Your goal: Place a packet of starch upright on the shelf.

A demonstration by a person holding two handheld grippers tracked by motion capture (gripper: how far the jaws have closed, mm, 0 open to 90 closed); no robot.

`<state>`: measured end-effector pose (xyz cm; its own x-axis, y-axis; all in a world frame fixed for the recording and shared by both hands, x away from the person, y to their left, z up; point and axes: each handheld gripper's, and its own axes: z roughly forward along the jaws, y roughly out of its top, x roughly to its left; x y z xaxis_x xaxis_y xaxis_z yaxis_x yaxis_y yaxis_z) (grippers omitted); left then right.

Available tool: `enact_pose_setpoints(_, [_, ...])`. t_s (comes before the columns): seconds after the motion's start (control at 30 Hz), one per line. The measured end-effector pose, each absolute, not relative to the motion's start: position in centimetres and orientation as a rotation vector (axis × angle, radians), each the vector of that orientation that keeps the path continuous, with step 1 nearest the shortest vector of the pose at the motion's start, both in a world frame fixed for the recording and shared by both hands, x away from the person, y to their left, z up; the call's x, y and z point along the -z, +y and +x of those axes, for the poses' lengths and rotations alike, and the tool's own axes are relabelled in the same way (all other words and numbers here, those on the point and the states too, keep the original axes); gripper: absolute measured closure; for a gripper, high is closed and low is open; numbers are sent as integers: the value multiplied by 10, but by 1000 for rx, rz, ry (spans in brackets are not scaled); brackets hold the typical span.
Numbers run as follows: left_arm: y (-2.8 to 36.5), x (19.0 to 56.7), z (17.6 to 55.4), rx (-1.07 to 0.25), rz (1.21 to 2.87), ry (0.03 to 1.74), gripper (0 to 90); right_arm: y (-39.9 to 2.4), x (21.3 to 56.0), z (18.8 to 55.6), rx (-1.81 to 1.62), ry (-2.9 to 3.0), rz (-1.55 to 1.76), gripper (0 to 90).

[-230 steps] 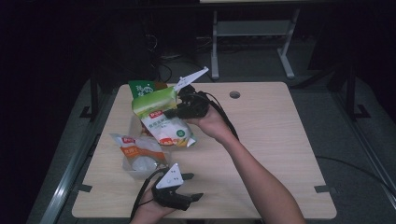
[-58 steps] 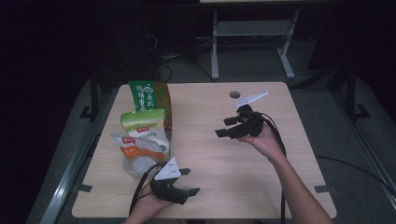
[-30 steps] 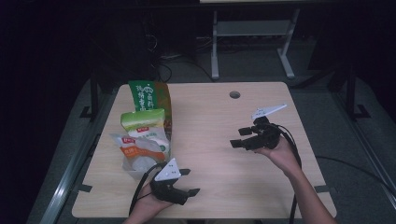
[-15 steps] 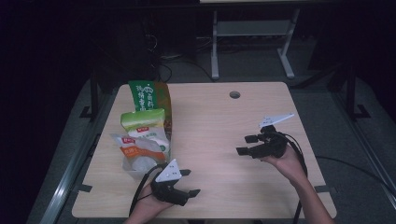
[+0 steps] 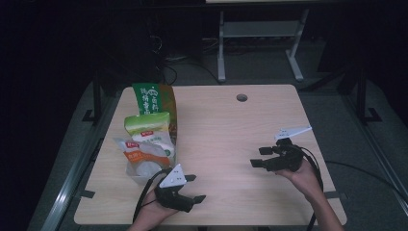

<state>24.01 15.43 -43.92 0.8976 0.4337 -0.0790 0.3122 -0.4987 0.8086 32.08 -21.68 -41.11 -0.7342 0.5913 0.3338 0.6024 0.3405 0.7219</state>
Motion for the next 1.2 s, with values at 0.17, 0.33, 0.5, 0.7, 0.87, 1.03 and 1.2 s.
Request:
enact_pose_setpoints(0.17, [154, 439, 240, -168, 2134, 532, 261, -223, 416, 314, 1386, -2556, -1159, 282])
enact_pose_setpoints(0.33, [155, 439, 240, -167, 2130, 535, 261, -229, 421, 308, 1380, -2543, -1182, 282])
enact_pose_setpoints(0.5, [155, 439, 239, -168, 2140, 531, 261, -233, 426, 302, 1378, -2541, -1190, 283])
enact_pose_setpoints(0.7, [156, 439, 239, -169, 2143, 531, 261, -237, 433, 295, 1367, -2539, -1204, 283])
enact_pose_setpoints(0.87, [155, 440, 239, -169, 2145, 527, 261, -241, 437, 288, 1373, -2527, -1216, 283])
enact_pose_setpoints(1.03, [154, 440, 238, -169, 2152, 526, 261, -243, 439, 282, 1379, -2526, -1215, 282])
enact_pose_setpoints(1.2, [153, 441, 238, -163, 2150, 529, 261, -243, 441, 276, 1388, -2529, -1214, 281])
